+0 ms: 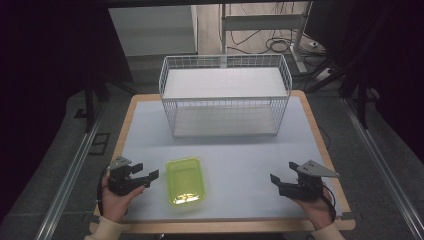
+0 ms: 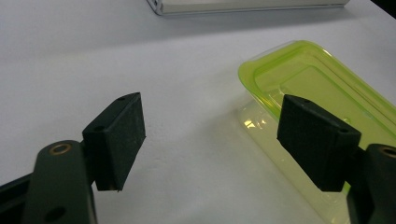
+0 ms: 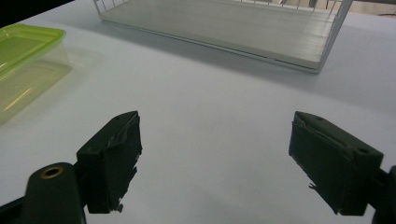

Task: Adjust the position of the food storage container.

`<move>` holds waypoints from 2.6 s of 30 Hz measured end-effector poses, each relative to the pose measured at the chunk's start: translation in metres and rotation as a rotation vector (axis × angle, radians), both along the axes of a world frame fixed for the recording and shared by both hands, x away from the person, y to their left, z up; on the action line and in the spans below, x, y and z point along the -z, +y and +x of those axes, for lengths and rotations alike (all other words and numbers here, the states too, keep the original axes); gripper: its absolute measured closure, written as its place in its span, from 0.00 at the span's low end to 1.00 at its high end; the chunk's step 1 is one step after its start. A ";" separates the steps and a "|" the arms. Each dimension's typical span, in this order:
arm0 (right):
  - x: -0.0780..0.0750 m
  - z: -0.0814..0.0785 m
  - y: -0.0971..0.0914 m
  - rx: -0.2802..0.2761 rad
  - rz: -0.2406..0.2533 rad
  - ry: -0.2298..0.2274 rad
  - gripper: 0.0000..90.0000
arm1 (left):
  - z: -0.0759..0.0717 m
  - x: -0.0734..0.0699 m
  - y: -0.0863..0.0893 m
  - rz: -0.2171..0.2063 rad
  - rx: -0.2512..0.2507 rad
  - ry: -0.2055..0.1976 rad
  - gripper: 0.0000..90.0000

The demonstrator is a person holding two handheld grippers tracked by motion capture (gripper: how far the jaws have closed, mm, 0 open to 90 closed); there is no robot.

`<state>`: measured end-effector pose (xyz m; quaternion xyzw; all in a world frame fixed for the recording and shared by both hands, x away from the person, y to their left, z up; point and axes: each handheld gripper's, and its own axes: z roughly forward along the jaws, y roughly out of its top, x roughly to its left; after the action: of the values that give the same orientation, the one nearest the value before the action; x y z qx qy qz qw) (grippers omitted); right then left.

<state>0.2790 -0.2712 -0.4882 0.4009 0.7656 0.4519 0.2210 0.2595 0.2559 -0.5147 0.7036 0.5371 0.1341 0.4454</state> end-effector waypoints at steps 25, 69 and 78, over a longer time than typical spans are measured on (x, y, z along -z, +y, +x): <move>0.005 0.003 -0.001 -0.003 -0.014 0.036 0.24 | -0.009 -0.016 0.001 -0.007 0.070 -0.026 0.63; 0.007 -0.007 -0.009 0.040 -0.016 0.061 0.23 | -0.041 0.000 -0.038 0.078 0.405 0.196 1.00; 0.006 -0.007 -0.009 0.042 -0.013 0.057 0.23 | -0.038 0.004 -0.049 0.096 0.431 0.215 1.00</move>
<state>0.2718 -0.2804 -0.4939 0.4283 0.7660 0.4303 0.2111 0.2212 0.2070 -0.5184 0.8325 0.4118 -0.0142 0.3703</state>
